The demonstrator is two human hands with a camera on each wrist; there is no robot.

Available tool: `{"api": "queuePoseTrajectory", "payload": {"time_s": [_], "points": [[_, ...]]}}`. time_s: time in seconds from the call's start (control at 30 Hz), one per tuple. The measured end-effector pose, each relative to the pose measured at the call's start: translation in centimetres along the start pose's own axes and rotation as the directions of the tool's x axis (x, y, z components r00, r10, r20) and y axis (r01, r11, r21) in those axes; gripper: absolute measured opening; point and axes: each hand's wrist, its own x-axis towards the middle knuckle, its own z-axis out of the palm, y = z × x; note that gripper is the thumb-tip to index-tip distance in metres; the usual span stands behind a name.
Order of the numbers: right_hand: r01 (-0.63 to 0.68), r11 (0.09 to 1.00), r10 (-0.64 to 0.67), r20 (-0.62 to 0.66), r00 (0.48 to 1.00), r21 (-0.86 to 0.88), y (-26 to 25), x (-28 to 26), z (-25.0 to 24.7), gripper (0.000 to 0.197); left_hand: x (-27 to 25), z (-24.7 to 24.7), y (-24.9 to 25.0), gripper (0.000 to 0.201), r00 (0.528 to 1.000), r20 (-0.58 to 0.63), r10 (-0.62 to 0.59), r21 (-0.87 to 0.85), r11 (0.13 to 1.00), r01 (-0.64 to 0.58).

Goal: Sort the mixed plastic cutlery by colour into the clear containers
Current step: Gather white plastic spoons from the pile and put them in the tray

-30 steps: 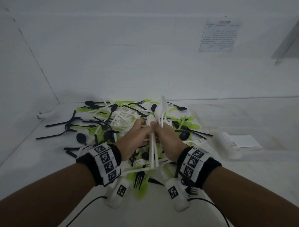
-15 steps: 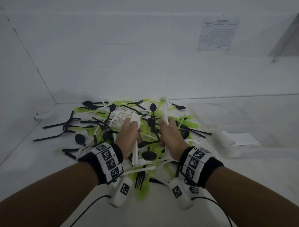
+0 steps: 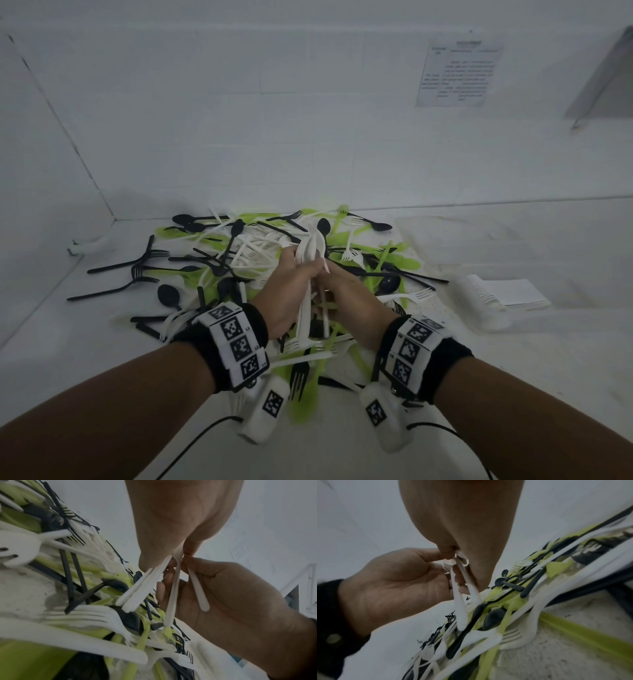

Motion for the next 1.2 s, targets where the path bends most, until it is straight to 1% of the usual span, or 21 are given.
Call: {"api": "queuePoseTrajectory", "payload": {"time_s": [0.07,0.13,0.23,0.27,0.3,0.37,0.47,0.57,0.63,0.67,0.7,0.8,0.87,0.9,0.93,0.97,1.0,1.03,1.07,1.13,1.2], "points": [[-0.012,1.000,0.013,-0.009,1.000,0.015,0.0,0.0,-0.3,0.030,0.1,0.1,-0.1,0.027,1.000,0.000,0.025,-0.026,0.999,-0.025],[-0.026,0.999,0.027,-0.033,0.999,0.033,0.2,0.0,-0.5,0.030,0.3,0.2,-0.1,0.026,0.999,-0.018,0.047,0.030,0.999,-0.046],[-0.025,1.000,0.023,-0.165,0.986,-0.009,0.3,0.2,-1.2,0.022,0.4,0.2,-0.2,0.024,0.993,-0.083,0.084,0.066,0.995,-0.079],[-0.013,1.000,0.012,-0.180,0.984,-0.003,0.3,0.2,-1.5,0.025,0.4,0.2,-0.1,0.025,0.990,-0.110,0.086,0.053,0.995,-0.080],[-0.001,1.000,0.002,-0.181,0.983,0.002,0.3,0.2,-1.6,0.032,0.4,0.1,-0.1,0.026,0.987,-0.133,0.086,0.039,0.996,-0.082],[0.040,0.999,-0.044,-0.186,0.982,-0.030,0.2,-0.1,-1.5,0.036,0.7,0.2,-0.1,0.024,0.981,-0.168,0.098,0.045,0.995,-0.092],[0.104,0.986,-0.133,-0.242,0.961,-0.126,0.0,-0.3,-1.1,0.031,1.1,0.3,-0.1,0.015,0.972,-0.211,0.103,0.053,0.994,-0.093],[0.162,0.977,-0.195,-0.281,0.940,-0.139,0.3,-0.1,-1.1,0.032,1.2,0.3,0.1,0.016,0.973,-0.204,0.103,0.062,0.994,-0.092],[0.190,0.976,-0.211,-0.262,0.942,-0.103,0.3,-0.4,-1.0,0.022,1.2,0.3,0.2,0.016,0.977,-0.190,0.099,0.041,0.995,-0.093],[0.193,0.977,-0.210,-0.247,0.946,-0.090,0.3,-0.6,-1.0,0.021,1.2,0.3,0.2,0.017,0.978,-0.189,0.094,0.025,0.996,-0.091],[0.193,0.977,-0.209,-0.231,0.950,-0.093,0.3,-0.7,-1.0,0.025,1.1,0.3,0.2,0.018,0.977,-0.193,0.094,0.014,0.996,-0.093],[0.237,0.958,-0.265,-0.182,0.947,-0.163,0.4,-0.6,-1.0,0.031,1.5,0.4,-0.2,0.020,0.966,-0.236,0.108,0.022,0.994,-0.106],[0.245,0.956,-0.272,-0.177,0.946,-0.161,0.7,-0.4,-0.9,0.033,1.6,0.7,-0.1,0.022,0.968,-0.242,0.072,-0.044,0.995,-0.085],[0.248,0.953,-0.278,-0.179,0.944,-0.173,0.8,-0.4,-1.0,0.032,1.6,0.9,0.0,0.027,0.975,-0.219,0.036,-0.123,0.990,-0.064],[0.243,0.949,-0.279,-0.178,0.944,-0.200,1.0,-0.5,-0.9,0.031,1.6,1.1,0.1,0.037,0.985,-0.175,-0.004,-0.210,0.977,-0.033],[0.233,0.941,-0.280,-0.181,0.943,-0.244,1.2,-0.4,-0.9,0.030,1.5,1.4,0.4,0.054,0.991,-0.130,-0.042,-0.264,0.964,0.006],[0.224,0.931,-0.286,-0.194,0.939,-0.287,1.4,-0.4,-0.8,0.029,1.6,1.6,0.3,0.069,0.994,-0.088,-0.072,-0.291,0.956,0.043],[0.220,0.921,-0.295,-0.208,0.933,-0.321,1.7,-0.2,-0.9,0.029,1.6,2.0,0.3,0.076,0.994,-0.079,-0.075,-0.279,0.959,0.050],[0.221,0.911,-0.306,-0.213,0.928,-0.347,2.0,0.0,-0.9,0.031,1.6,2.4,0.3,0.070,0.992,-0.113,-0.052,-0.249,0.968,0.022],[0.253,0.885,-0.350,-0.201,0.915,-0.392,2.2,0.1,-1.0,0.030,1.5,3.1,0.2,0.045,0.975,-0.221,0.011,-0.169,0.984,-0.050],[0.280,0.889,-0.379,-0.241,0.893,-0.363,2.2,0.0,-1.2,0.025,1.3,3.6,0.1,0.031,0.961,-0.271,0.046,-0.153,0.984,-0.090]]}}
